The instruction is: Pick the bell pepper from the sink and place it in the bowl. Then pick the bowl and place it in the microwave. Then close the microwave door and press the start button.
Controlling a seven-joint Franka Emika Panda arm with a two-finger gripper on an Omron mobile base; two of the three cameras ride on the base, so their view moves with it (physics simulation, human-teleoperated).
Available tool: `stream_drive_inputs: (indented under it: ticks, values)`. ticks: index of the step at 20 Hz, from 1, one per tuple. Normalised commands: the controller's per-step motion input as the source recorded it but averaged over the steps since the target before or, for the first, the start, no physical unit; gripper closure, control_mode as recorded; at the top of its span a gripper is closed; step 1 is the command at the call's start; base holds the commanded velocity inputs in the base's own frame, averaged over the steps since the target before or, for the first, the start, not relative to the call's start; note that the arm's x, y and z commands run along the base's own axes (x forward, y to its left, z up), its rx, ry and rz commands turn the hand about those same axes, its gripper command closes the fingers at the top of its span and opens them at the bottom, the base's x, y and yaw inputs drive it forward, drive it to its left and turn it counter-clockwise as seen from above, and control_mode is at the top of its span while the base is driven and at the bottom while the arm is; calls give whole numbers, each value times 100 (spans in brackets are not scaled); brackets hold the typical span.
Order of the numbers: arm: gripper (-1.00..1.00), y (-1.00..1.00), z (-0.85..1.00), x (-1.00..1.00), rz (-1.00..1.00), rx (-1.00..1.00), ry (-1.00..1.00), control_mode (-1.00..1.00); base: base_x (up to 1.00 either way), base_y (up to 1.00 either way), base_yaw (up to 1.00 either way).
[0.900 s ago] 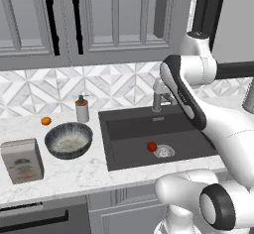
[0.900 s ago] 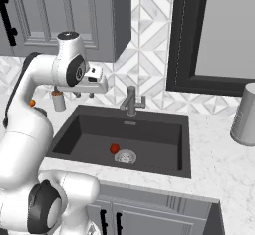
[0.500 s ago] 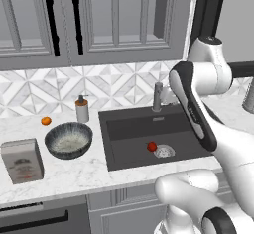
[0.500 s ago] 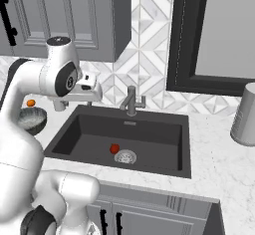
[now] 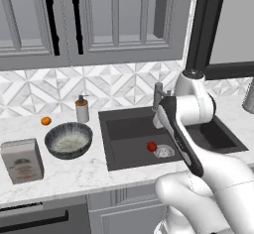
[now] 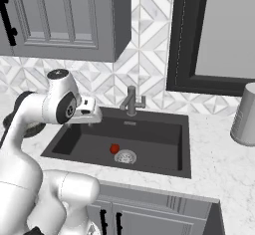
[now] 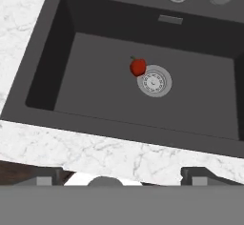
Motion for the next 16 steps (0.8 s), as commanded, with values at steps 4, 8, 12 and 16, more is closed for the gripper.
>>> stream_drive_inputs:
  ticks: [4, 8, 12, 16]
  values:
    - [-100, -1, -46, 72, 0, 0, 9, -100, 0, 0, 0]
    - [-100, 0, -29, 67, 0, 1, 10, -100, 0, 0, 0]
    - [-100, 0, -48, 46, 0, 0, 0, -100, 0, 0, 0]
    - [-100, -3, -67, 34, -2, 0, -2, -100, 0, 0, 0]
